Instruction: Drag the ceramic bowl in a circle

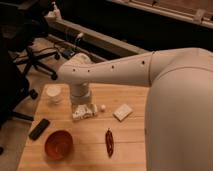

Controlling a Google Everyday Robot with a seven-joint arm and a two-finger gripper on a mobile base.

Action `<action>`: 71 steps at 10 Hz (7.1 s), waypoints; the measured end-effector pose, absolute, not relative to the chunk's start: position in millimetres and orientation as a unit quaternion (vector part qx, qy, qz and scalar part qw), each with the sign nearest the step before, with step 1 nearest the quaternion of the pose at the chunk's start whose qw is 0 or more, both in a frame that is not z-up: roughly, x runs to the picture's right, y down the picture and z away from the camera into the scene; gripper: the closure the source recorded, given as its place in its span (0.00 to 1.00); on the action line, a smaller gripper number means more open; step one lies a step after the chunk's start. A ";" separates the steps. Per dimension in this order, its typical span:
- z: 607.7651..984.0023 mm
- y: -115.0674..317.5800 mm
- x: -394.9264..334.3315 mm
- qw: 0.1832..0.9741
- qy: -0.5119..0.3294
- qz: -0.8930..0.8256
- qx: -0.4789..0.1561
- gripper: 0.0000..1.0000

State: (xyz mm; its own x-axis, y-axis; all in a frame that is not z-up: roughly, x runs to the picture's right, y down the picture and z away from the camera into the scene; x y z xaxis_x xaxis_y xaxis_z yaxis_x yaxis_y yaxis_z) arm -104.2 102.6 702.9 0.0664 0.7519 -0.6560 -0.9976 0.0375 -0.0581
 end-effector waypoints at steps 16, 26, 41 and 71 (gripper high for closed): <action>703.3 102.7 -104.1 0.681 0.234 0.642 -0.263 0.35; 674.6 152.8 -155.2 0.698 0.182 0.627 -0.293 0.35; 724.7 257.3 -185.0 0.788 0.137 0.499 -0.334 0.35; 766.8 244.8 -36.8 0.771 0.359 0.497 -0.172 0.88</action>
State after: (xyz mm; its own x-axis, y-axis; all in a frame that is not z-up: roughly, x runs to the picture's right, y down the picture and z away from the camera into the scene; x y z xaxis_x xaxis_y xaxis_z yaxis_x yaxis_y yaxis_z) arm -36.8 244.8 766.8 0.2485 0.6420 -0.7253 -0.8897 0.4474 0.0912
